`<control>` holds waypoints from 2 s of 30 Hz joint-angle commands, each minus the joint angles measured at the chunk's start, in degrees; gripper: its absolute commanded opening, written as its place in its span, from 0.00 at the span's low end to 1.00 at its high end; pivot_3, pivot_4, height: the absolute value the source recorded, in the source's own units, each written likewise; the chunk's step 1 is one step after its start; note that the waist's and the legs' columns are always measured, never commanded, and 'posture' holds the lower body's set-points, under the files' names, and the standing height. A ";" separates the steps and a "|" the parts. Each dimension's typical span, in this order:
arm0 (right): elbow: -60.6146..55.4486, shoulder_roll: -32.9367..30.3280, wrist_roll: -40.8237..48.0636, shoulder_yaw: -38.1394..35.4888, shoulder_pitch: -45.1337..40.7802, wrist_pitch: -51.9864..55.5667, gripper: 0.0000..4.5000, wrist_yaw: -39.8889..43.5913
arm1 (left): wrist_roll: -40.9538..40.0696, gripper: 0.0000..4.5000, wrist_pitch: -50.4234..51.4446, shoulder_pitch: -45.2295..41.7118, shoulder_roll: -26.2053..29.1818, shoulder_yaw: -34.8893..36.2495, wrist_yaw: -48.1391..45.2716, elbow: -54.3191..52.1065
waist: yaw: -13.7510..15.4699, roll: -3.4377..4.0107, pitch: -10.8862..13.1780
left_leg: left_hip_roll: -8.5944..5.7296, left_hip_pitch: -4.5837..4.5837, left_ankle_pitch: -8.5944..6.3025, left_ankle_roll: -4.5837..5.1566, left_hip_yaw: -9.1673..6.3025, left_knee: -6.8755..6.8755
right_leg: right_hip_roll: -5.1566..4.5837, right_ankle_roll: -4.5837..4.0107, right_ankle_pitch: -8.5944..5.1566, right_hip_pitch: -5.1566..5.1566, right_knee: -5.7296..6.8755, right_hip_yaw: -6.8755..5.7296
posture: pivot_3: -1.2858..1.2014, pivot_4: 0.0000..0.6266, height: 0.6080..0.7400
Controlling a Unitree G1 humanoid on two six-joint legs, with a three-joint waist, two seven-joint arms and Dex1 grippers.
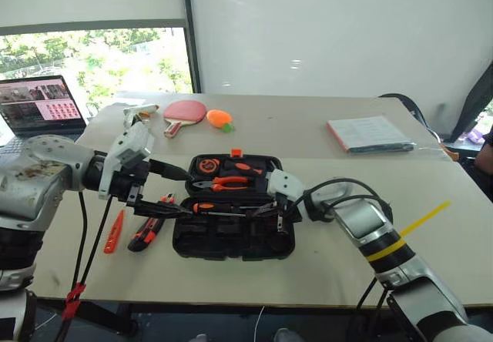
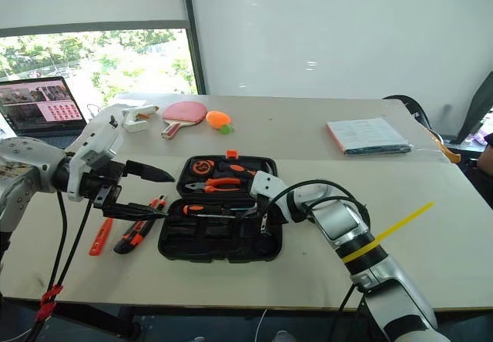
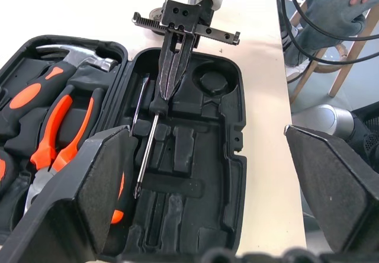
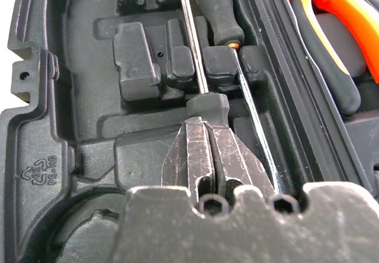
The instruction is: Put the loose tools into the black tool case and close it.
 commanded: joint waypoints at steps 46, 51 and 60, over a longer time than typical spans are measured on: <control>-29.68 -13.14 32.08 -20.61 1.00 11.72 0.99 11.32 | 4.15 1.00 25.70 61.32 -2.70 58.41 27.68 -17.85 | 0.41 -0.23 0.11 | 0.20 0.74 0.02 -0.09 -0.40 -0.28 | -0.33 -0.25 -0.14 0.48 -0.14 -0.36 | 0.52 0.24 0.98; -31.68 -13.13 32.90 -20.83 2.03 11.38 0.99 9.36 | 3.61 1.00 44.67 45.60 1.18 49.31 38.99 -13.03 | 0.45 -0.29 0.12 | 0.18 0.76 0.02 -0.10 -0.43 -0.29 | -0.25 -0.28 -0.13 0.53 -0.10 -0.42 | 0.52 0.24 0.98; -38.80 -12.64 35.80 -22.69 6.62 13.66 0.99 1.28 | -1.40 1.00 53.35 17.35 5.49 20.71 45.41 0.97 | 0.27 -0.42 0.17 | 0.07 0.57 0.00 -0.20 -0.57 -0.50 | -0.26 -0.31 -0.10 0.23 -0.02 -0.46 | 0.52 0.24 0.98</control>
